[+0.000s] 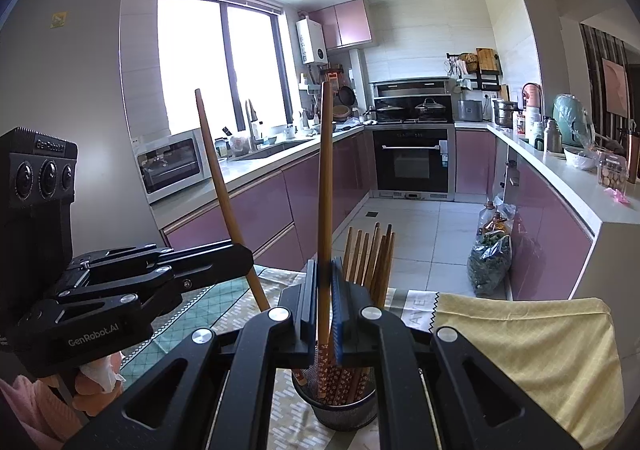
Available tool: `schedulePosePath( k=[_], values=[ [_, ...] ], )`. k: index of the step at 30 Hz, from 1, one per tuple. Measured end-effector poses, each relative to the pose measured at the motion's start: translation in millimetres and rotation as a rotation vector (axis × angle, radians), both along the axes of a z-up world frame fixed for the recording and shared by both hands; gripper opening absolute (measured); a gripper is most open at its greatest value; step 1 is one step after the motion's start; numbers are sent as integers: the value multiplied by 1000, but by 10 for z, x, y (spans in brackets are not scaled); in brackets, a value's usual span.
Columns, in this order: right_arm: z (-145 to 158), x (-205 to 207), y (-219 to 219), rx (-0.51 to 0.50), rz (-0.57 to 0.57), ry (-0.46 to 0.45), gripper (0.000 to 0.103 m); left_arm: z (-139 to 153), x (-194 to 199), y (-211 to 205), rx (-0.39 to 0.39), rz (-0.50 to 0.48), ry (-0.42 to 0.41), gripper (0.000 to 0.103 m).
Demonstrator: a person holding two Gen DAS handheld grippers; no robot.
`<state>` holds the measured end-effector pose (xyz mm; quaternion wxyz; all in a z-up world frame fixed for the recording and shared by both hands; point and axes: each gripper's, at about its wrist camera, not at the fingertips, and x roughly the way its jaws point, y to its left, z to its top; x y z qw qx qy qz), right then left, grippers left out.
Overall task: Organize utensils
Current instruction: 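Carry both upright chopsticks over the mesh cup and lower them in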
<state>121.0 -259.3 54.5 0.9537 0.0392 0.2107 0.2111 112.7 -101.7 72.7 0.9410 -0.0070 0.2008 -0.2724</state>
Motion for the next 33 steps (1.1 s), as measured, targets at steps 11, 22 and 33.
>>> schedulePosePath(
  k=[11,22,33],
  values=[
    [-62,115,-21,-2,-18,26,6,-22,89,-38,10,5,29,7],
    [-123,241,22,-18,-25,53,6,-83,174,-107,26,10,65,7],
    [-195,294,2,-19,-30,71,6,-121,250,-102,39,10,86,7]
  ],
)
